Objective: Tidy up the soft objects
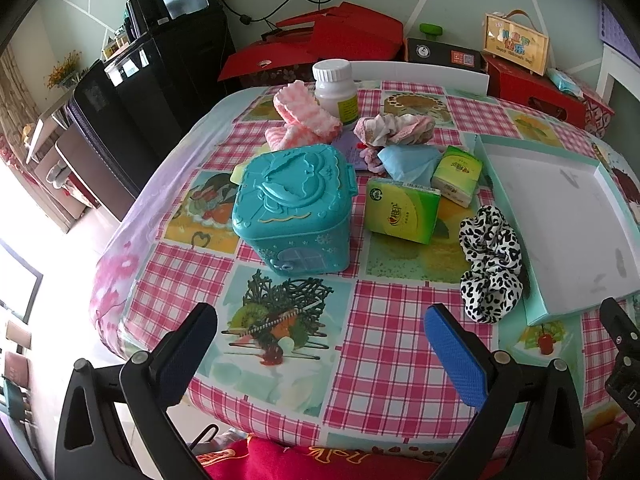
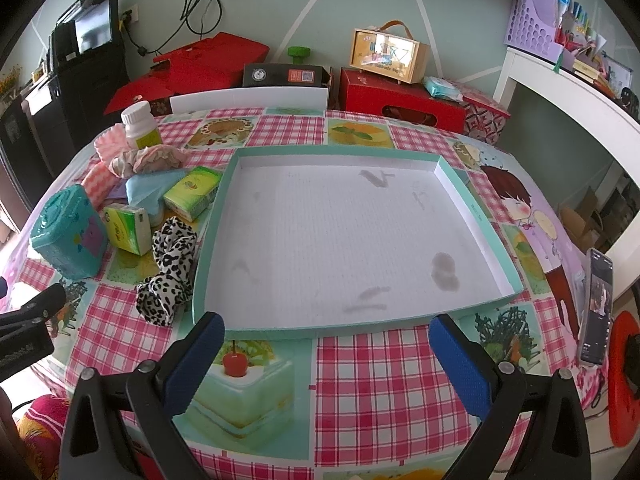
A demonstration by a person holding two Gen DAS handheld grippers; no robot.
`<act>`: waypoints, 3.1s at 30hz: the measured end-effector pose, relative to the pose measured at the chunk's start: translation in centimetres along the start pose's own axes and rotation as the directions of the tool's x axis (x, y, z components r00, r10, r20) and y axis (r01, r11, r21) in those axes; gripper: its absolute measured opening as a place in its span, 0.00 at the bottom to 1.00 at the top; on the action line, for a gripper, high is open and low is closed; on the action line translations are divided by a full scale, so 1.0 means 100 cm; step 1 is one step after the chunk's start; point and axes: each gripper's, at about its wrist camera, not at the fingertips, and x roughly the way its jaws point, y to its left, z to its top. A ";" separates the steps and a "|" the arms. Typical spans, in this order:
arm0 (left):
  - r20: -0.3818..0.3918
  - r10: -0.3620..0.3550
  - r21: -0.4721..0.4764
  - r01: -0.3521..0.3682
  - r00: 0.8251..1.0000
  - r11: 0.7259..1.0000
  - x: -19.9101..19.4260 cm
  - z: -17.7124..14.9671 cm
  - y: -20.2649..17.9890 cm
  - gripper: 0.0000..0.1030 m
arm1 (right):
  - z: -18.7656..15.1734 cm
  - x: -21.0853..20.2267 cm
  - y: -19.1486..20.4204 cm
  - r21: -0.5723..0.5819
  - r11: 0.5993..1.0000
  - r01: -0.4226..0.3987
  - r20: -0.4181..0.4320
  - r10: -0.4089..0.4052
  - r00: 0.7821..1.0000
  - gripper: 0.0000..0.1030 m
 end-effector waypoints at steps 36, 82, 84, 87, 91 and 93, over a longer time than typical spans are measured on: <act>0.080 -0.220 -0.294 0.233 0.972 0.927 0.046 0.049 0.148 1.00 | 0.033 0.041 0.105 -0.151 0.917 -0.369 -0.114 0.355 0.928 0.79; -0.013 -0.357 -0.086 0.355 0.934 0.931 0.038 0.121 0.068 1.00 | 0.051 0.092 0.103 -0.082 0.901 -0.427 -0.171 0.409 0.896 0.19; -0.034 -0.372 -0.085 0.368 0.928 0.926 0.039 0.123 0.061 1.00 | 0.051 0.091 0.102 -0.079 0.899 -0.431 -0.166 0.415 0.895 0.17; -0.038 -0.372 -0.085 0.368 0.928 0.926 0.036 0.125 0.054 1.00 | 0.051 0.081 0.095 -0.079 0.895 -0.440 -0.147 0.426 0.893 0.16; -0.039 -0.372 -0.075 0.369 0.927 0.926 0.032 0.128 0.046 1.00 | 0.060 0.070 0.083 -0.057 0.894 -0.443 -0.112 0.436 0.893 0.16; -0.041 -0.369 -0.053 0.367 0.929 0.929 0.030 0.131 0.039 1.00 | 0.066 0.065 0.077 -0.047 0.896 -0.441 -0.100 0.435 0.895 0.16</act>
